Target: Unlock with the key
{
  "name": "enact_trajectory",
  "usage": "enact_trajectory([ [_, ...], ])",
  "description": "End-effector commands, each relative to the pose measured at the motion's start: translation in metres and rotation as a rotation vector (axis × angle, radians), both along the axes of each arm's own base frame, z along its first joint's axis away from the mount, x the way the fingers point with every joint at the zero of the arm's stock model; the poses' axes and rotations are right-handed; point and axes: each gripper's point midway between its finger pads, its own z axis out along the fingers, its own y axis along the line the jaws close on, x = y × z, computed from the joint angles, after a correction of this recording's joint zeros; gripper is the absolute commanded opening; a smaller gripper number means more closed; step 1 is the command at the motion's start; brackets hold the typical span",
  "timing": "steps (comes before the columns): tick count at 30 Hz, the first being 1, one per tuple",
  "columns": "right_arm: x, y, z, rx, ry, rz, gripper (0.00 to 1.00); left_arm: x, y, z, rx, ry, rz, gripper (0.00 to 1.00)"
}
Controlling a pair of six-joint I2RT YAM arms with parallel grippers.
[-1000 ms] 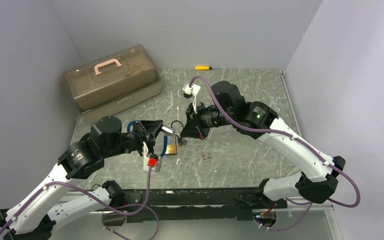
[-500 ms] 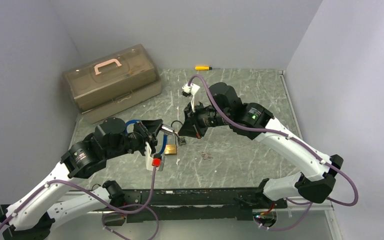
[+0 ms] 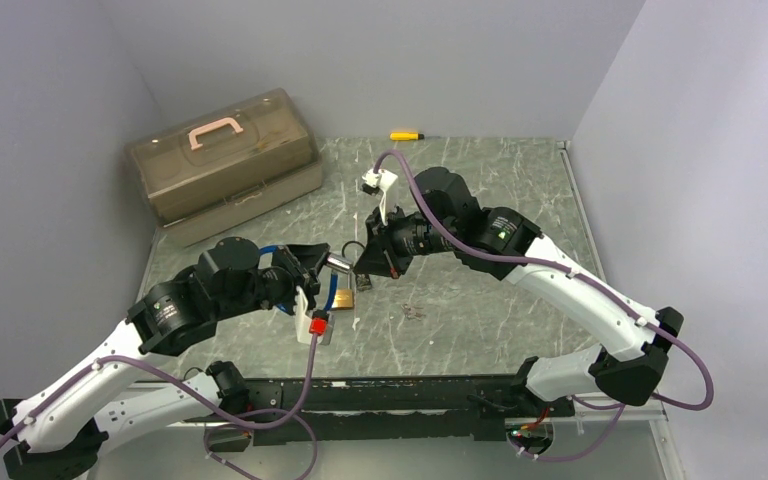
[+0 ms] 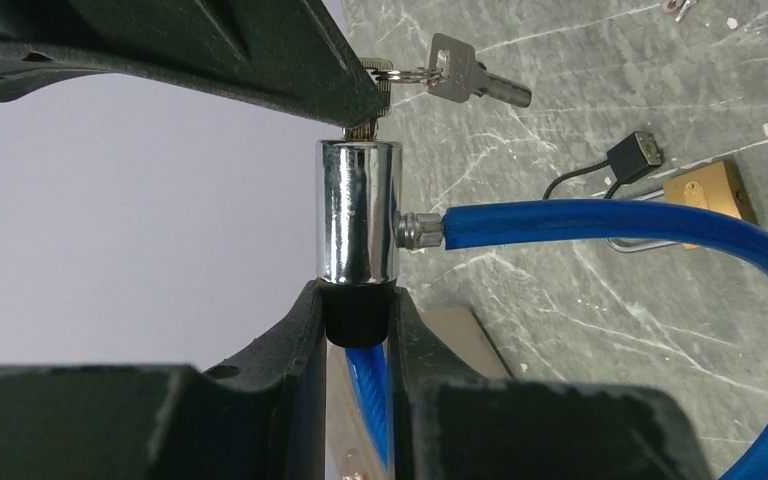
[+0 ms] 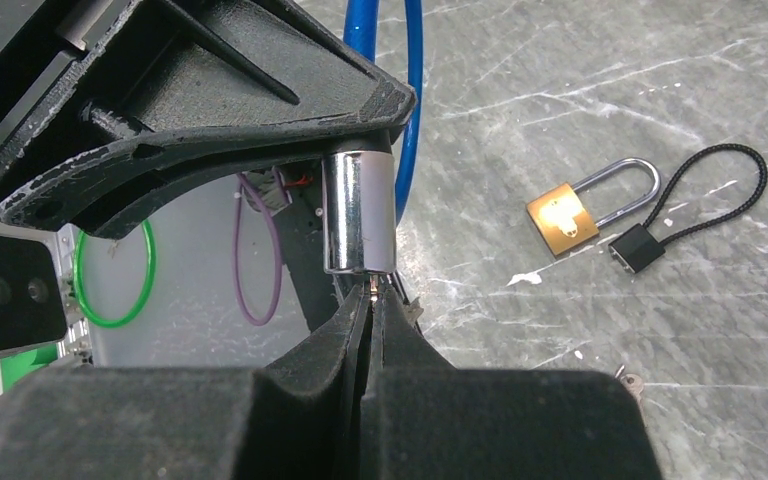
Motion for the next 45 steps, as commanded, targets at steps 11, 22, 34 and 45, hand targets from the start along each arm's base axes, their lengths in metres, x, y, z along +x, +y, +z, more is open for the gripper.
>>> enact_trajectory([
  [11,0.007,0.001,0.037,0.114,-0.130,0.003,0.39,-0.013,-0.012,0.025,-0.111,0.006,-0.059,0.00],
  [22,-0.003,0.000,0.053,0.154,-0.151,0.054,0.55,-0.011,-0.010,0.020,-0.098,-0.004,-0.047,0.00],
  [34,-0.004,0.021,0.025,0.093,-0.089,0.109,0.59,-0.007,-0.009,0.029,-0.107,-0.037,-0.034,0.00],
  [45,0.004,0.034,0.022,0.111,-0.103,0.112,0.30,-0.009,-0.014,0.033,-0.131,-0.008,-0.043,0.00],
])
